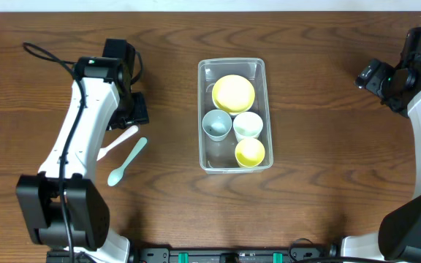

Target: Pack container

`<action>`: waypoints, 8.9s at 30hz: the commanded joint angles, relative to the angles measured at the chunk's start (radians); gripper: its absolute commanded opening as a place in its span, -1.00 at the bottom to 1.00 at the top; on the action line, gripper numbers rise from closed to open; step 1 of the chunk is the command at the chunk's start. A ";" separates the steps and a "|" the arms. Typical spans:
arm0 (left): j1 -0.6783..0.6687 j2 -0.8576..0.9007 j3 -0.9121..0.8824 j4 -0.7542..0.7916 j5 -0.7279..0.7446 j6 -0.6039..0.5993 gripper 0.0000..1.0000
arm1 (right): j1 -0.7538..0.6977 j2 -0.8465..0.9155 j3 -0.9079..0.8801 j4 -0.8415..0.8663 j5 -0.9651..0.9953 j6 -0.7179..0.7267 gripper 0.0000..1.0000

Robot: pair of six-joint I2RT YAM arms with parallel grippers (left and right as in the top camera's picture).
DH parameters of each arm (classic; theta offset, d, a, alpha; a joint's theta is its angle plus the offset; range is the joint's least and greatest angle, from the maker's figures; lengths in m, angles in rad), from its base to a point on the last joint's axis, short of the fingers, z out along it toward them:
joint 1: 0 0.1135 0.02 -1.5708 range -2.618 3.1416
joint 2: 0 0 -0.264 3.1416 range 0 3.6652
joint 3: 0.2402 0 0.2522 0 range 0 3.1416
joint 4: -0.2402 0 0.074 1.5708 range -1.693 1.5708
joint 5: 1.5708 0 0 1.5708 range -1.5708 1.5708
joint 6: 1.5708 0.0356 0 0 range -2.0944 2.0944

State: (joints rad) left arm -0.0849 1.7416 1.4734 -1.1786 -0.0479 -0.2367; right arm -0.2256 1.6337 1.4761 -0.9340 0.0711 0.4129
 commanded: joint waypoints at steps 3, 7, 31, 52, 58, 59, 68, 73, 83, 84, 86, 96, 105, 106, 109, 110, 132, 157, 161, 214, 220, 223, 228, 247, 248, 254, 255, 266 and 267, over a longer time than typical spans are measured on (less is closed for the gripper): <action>0.003 0.019 -0.068 -0.005 0.010 0.074 0.22 | -0.002 0.005 0.000 -0.001 0.004 0.001 0.98; 0.003 0.019 -0.169 0.068 0.010 0.098 0.24 | -0.002 0.005 0.000 -0.002 0.004 0.001 0.99; 0.003 0.019 -0.522 0.591 0.049 0.184 0.22 | -0.002 0.005 0.000 -0.002 0.004 0.001 0.99; 0.003 0.019 -0.595 0.673 0.060 0.151 -0.62 | -0.002 0.005 0.000 -0.002 0.004 0.001 0.99; 0.003 0.016 -0.593 0.650 0.085 0.123 -0.42 | -0.002 0.005 0.000 -0.001 0.004 0.002 0.98; 0.003 0.012 -0.588 0.629 0.106 0.124 -0.42 | -0.002 0.005 0.000 -0.002 0.004 0.001 0.98; -0.074 -0.179 -0.537 0.378 0.183 0.166 -0.31 | -0.002 0.005 0.000 -0.002 0.004 0.002 0.98; -0.200 -0.343 -0.538 0.318 0.179 0.179 -0.12 | -0.002 0.005 0.000 -0.002 0.004 0.001 0.99; -0.373 -0.348 -0.602 0.393 0.080 0.290 0.18 | -0.002 0.005 0.000 -0.002 0.004 0.001 0.98; -0.373 -0.338 -0.609 0.404 0.077 0.300 0.18 | -0.002 0.005 0.000 -0.002 0.004 0.001 0.99; -0.372 -0.315 -0.622 0.422 0.077 0.328 0.19 | -0.002 0.005 0.000 -0.002 0.004 0.002 0.99; -0.372 -0.240 -0.689 0.441 0.150 0.335 0.17 | -0.002 0.005 0.000 -0.002 0.004 0.001 0.99; -0.373 -0.240 -0.691 0.405 0.323 0.383 0.19 | -0.002 0.005 0.000 -0.002 0.004 0.001 0.99; -0.373 -0.240 -0.693 0.406 0.326 0.386 0.21 | -0.002 0.005 0.000 -0.002 0.004 0.001 0.99; -0.373 -0.240 -0.703 0.414 0.329 0.386 0.21 | -0.002 0.005 0.000 -0.002 0.004 0.001 0.98; -0.373 -0.240 -0.708 0.418 0.329 0.386 0.22 | -0.002 0.005 0.000 -0.002 0.004 0.001 0.98; -0.373 -0.239 -0.780 0.505 0.230 0.386 0.41 | -0.002 0.005 0.000 -0.002 0.004 0.002 0.98; -0.372 -0.238 -0.809 0.583 0.054 0.370 0.50 | -0.002 0.005 0.000 -0.002 0.004 0.001 0.98; -0.372 -0.238 -0.809 0.628 0.021 0.302 0.50 | -0.002 0.005 0.000 -0.002 0.004 0.001 0.99; -0.225 -0.238 -0.809 0.755 0.048 -0.127 0.13 | -0.002 0.005 0.000 -0.002 0.004 0.002 0.99; -0.225 -0.233 -0.809 0.761 0.042 -0.095 0.02 | -0.002 0.005 0.000 -0.001 0.004 0.001 0.99; -0.225 -0.211 -0.809 0.769 0.037 -0.096 -0.04 | -0.002 0.005 0.000 -0.002 0.004 0.001 0.99; -0.225 -0.157 -0.809 0.729 0.105 -0.101 -0.03 | -0.002 0.005 0.000 -0.002 0.004 0.001 0.99; -0.225 -0.154 -0.809 0.480 0.229 -0.282 0.15 | -0.002 0.005 0.000 -0.002 0.004 0.001 0.98; -0.225 -0.154 -0.809 0.480 0.240 -0.282 0.15 | -0.002 0.005 0.000 -0.001 0.004 0.001 0.99; -0.225 -0.154 -0.809 0.487 0.238 -0.277 -0.17 | -0.002 0.005 0.000 -0.001 0.004 0.002 0.98; -0.225 -0.154 -0.809 0.488 0.238 -0.277 -0.30 | -0.002 0.005 0.000 -0.002 0.004 0.001 0.98; -0.225 -0.154 -0.809 0.524 0.212 -0.277 -0.56 | -0.002 0.005 0.000 -0.002 0.004 0.001 0.98; -0.225 -0.154 -0.809 0.531 0.212 -0.277 -0.58 | -0.002 0.005 0.000 -0.001 0.004 0.002 0.98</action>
State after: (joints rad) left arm -0.3092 1.5414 0.7109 -0.6872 0.1356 -0.5186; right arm -0.2256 1.6337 1.4761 -0.9344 0.0715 0.4129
